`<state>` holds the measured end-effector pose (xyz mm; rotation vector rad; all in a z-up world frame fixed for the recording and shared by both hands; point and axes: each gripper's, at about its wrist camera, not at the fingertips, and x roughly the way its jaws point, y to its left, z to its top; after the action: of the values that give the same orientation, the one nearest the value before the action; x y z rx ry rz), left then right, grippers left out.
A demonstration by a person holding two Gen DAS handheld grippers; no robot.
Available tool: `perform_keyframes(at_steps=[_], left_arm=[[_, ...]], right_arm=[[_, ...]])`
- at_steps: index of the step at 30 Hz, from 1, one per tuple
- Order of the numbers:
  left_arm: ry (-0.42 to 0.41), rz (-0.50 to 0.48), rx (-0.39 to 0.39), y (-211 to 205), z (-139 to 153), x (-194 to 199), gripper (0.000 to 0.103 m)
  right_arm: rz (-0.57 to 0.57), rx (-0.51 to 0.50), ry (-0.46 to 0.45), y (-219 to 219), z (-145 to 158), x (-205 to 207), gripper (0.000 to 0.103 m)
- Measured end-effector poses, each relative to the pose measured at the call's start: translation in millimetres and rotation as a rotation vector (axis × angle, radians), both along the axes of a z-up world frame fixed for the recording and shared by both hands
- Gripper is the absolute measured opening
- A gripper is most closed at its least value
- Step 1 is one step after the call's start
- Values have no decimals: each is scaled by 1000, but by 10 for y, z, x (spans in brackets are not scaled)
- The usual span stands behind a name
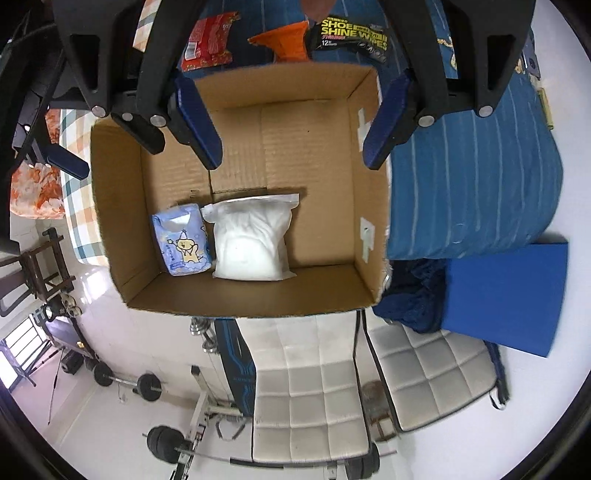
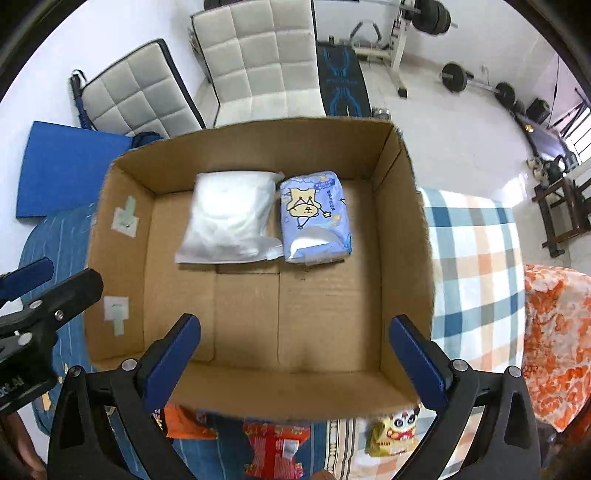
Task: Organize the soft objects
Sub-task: 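Lower the white bag into the box while the right tool lowers the blue pack, then grasp the black SHOE SHINE WIPES pouch with the left tool while the right tool grasps the red snack bag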
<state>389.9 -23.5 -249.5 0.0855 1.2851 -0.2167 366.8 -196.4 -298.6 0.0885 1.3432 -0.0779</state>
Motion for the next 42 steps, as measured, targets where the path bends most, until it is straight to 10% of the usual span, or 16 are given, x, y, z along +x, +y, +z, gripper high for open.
perform_keyframes(at_steps=[5, 15, 22, 30, 42], left_arm=[[-70, 18, 6, 46, 205, -271, 99], [-154, 95, -81, 252, 503, -826, 103], [-178, 136, 10, 528, 344, -1223, 103], [48, 232, 119, 1057, -562, -1380, 103], [509, 771, -276, 1895, -1940, -1273, 102]], right_arm=[[9, -17, -57, 91, 314, -297, 103], [25, 17, -118, 84, 704, -886, 103], [19, 91, -43, -49, 472, -1282, 103], [-12, 138, 143, -24, -390, -1588, 103], [-91, 127, 290, 199, -1350, -1599, 91]])
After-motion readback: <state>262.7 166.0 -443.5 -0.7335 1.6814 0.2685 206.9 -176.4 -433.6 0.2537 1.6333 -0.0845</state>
